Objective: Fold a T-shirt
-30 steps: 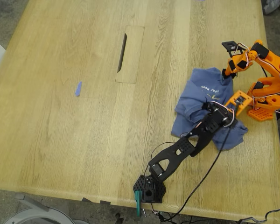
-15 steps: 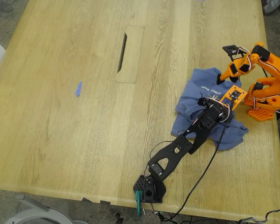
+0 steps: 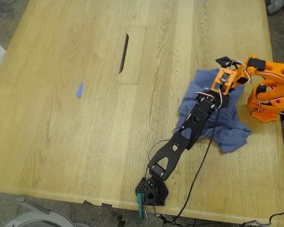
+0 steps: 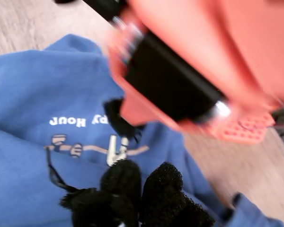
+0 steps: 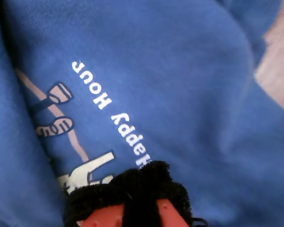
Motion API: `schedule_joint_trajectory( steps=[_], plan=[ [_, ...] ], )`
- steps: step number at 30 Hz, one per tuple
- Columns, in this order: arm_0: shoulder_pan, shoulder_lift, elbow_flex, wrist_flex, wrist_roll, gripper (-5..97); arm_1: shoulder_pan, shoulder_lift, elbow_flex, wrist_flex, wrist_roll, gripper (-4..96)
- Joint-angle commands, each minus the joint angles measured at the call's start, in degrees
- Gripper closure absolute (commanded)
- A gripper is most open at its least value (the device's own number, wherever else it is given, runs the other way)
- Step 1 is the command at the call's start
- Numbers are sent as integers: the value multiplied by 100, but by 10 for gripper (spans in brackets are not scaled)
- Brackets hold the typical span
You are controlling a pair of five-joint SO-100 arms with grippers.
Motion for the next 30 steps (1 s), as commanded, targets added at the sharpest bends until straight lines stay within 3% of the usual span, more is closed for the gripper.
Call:
schedule_joint_trajectory(
  steps=[1,12,30],
  plan=[
    [-185,70,-352,-413,-105,918,-53,-9,325,-483,26,912],
    [-404,-580,-360,-334,-193,918,396,624,1793,-1204,0,913],
    [-1204,281,-369,2953,-44,916,1881,2962,2795,141,-325,913]
  ],
)
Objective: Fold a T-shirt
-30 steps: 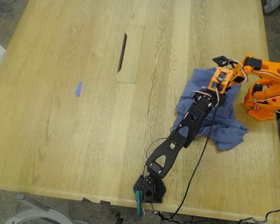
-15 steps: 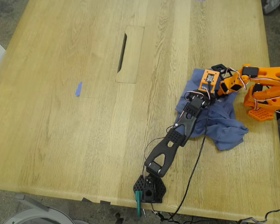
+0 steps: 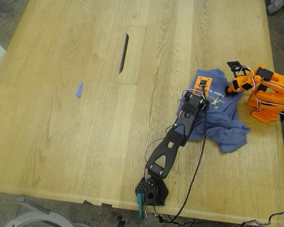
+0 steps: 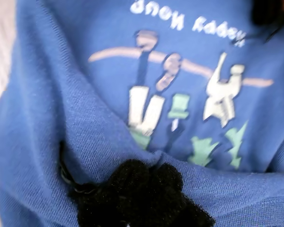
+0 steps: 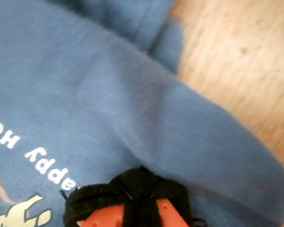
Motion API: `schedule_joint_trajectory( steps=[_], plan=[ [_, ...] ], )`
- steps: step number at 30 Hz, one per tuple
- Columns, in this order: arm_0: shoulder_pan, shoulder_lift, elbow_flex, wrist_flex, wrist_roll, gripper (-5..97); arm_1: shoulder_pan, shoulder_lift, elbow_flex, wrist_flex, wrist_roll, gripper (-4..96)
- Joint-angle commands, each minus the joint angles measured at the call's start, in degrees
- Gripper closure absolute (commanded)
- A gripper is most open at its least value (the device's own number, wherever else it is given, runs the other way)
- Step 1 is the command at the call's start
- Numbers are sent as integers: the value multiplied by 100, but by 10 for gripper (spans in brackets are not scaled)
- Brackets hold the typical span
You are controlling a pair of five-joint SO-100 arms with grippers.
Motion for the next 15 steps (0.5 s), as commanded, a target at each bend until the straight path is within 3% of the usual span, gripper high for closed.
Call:
schedule_joint_trajectory(
  steps=[1,15],
  plan=[
    [-316,976,-255,457,88,916,229,97,-18,88,-53,913],
    [-1046,1960,-246,475,-9,886,1283,0,-686,211,-237,913]
  ],
)
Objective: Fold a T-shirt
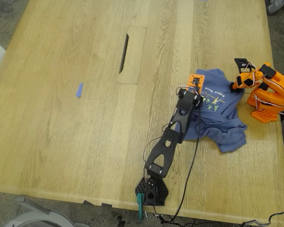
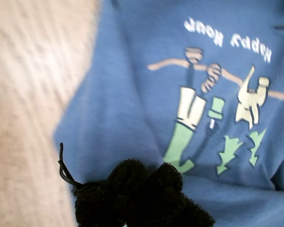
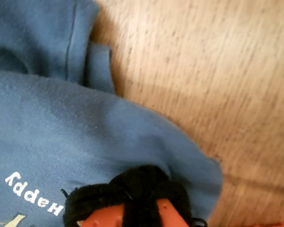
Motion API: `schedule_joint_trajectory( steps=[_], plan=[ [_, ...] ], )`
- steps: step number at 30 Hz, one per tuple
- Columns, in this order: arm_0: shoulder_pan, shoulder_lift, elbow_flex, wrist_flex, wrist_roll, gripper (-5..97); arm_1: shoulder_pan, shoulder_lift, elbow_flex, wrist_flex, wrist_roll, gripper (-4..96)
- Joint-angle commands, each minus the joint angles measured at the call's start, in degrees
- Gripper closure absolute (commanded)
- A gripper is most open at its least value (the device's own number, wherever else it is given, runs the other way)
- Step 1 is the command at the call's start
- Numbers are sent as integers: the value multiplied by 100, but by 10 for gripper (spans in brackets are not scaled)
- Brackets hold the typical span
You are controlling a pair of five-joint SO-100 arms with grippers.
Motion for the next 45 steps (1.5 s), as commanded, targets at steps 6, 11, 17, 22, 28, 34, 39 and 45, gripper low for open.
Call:
schedule_joint_trajectory(
  steps=[6,11,17,22,28,34,39,45],
  plan=[
    [-668,2057,-237,334,-97,879,290,-677,-1055,-501,-79,914],
    [-26,2276,-237,316,-123,905,-18,-1696,-2391,-466,-62,914],
    [861,1846,-237,176,-167,918,-1037,-2514,-3050,-448,132,914],
    [1292,1274,-237,-202,-202,918,-2030,-2795,-2733,-606,352,914],
    [1336,308,-237,-1195,-211,918,-2892,-3533,-2742,-1099,457,914],
    [1248,-571,-237,-2030,-202,918,-3208,-4017,-2672,-1564,554,914],
    [1116,-747,-246,-1485,-193,918,-3050,-3700,-1811,-1854,562,914],
    [1195,-668,-264,79,-237,918,-2496,-3278,-1020,-2057,554,914]
  ],
)
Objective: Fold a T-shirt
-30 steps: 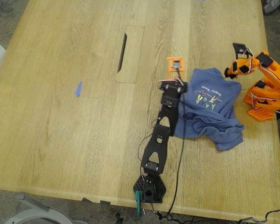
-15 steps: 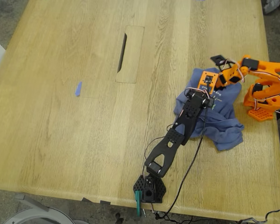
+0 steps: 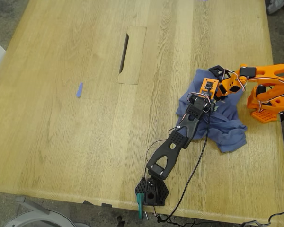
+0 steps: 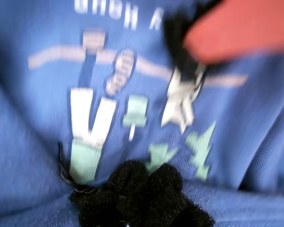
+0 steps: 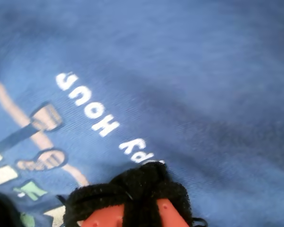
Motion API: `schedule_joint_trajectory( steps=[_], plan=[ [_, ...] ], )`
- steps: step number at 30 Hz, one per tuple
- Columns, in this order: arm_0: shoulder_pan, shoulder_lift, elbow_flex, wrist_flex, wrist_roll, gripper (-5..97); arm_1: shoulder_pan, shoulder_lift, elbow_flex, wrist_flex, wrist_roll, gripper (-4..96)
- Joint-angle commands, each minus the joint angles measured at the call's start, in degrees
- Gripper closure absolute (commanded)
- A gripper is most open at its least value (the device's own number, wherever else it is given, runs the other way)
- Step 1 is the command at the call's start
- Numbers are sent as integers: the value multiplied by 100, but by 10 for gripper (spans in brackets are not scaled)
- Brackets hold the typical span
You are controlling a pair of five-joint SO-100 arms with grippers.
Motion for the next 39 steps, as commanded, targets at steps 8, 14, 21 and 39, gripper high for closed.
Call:
schedule_joint_trajectory(
  steps=[8,14,21,39],
  plan=[
    [123,589,141,888,-185,918,835,369,527,-431,-35,914],
    [79,2663,3366,870,-255,918,1415,932,993,-404,-88,914],
    [-35,5142,7189,501,-255,918,1942,1450,1450,-308,-141,914],
    [-264,9624,13755,-2751,-229,913,3199,2057,1591,-510,-167,914]
  ],
)
